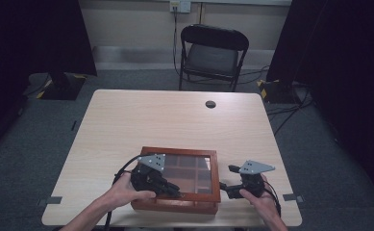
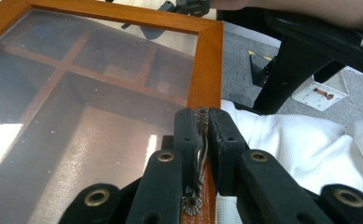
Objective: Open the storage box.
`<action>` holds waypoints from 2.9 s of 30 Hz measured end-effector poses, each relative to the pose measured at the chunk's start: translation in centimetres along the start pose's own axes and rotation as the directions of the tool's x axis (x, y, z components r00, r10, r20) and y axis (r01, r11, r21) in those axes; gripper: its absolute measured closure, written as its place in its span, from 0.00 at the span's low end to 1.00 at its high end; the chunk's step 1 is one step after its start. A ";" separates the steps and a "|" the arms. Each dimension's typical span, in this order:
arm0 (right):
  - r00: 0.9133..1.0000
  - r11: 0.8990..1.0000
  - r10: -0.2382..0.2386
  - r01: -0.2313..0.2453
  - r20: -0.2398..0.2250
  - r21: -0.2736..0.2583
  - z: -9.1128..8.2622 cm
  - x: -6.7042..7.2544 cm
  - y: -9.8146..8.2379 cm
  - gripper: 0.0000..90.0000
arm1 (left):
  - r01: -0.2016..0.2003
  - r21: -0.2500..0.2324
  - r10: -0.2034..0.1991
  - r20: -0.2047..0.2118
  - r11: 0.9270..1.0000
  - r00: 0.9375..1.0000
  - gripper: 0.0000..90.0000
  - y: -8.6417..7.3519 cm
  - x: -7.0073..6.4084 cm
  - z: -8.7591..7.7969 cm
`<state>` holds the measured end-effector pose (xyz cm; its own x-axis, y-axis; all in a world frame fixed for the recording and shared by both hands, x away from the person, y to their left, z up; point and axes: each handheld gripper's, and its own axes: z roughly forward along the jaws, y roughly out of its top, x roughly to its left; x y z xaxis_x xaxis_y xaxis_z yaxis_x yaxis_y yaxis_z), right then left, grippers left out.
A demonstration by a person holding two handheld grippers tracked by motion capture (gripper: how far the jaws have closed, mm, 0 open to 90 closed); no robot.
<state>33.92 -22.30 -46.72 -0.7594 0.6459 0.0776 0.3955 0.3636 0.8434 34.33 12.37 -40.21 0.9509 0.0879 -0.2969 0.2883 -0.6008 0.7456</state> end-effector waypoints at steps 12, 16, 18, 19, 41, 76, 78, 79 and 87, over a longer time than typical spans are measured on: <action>0.999 0.999 -0.043 0.044 0.019 -0.017 -0.1 0.6 0.2 0.20 | 0.030 -0.050 -0.029 0.022 0.998 0.999 0.85 -0.5 0.2 -0.3; 0.999 0.999 -0.046 0.046 0.016 -0.019 -0.1 0.6 0.2 0.20 | 0.036 -0.054 -0.036 -0.005 0.998 0.999 0.64 -0.5 0.2 -0.5; 0.999 0.999 -0.040 0.041 0.017 -0.027 -0.2 0.6 0.3 0.20 | 0.052 -0.085 -0.054 -0.031 0.995 0.998 0.57 -0.7 0.4 -1.2; 0.999 0.999 -0.039 0.039 0.020 -0.029 -0.2 0.6 0.3 0.20 | 0.050 -0.091 -0.054 -0.041 0.995 0.998 0.55 -0.8 0.5 -1.5; 1.000 0.998 -0.015 0.016 0.021 -0.066 -0.4 0.4 0.8 0.20 | 0.017 -0.203 -0.043 -0.124 0.979 0.991 0.18 -3.7 0.4 -5.6; 0.998 0.992 0.023 -0.017 0.054 -0.125 -0.3 -0.4 3.4 0.20 | -0.067 -0.311 -0.011 -0.241 0.948 0.970 0.29 -5.0 0.4 -6.9; 0.998 0.992 0.022 -0.015 0.056 -0.124 -0.3 -0.4 3.4 0.20 | -0.068 -0.311 -0.016 -0.259 0.948 0.966 0.29 -5.1 0.6 -6.9; 0.998 0.992 0.025 -0.018 0.052 -0.125 -0.3 -0.4 3.4 0.20 | -0.068 -0.309 -0.015 -0.257 0.949 0.966 0.28 -5.2 0.8 -7.0; 0.999 0.995 0.009 -0.005 0.041 -0.103 -0.3 -0.7 4.2 0.20 | -0.102 -0.354 -0.003 -0.283 0.930 0.959 0.33 -5.5 1.0 -7.3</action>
<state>35.93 -21.38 -43.13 -0.7338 0.6764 0.0633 0.3439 0.2894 0.8933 34.53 21.53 -40.29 0.9432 0.3104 -0.1181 0.2113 -0.2865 0.9345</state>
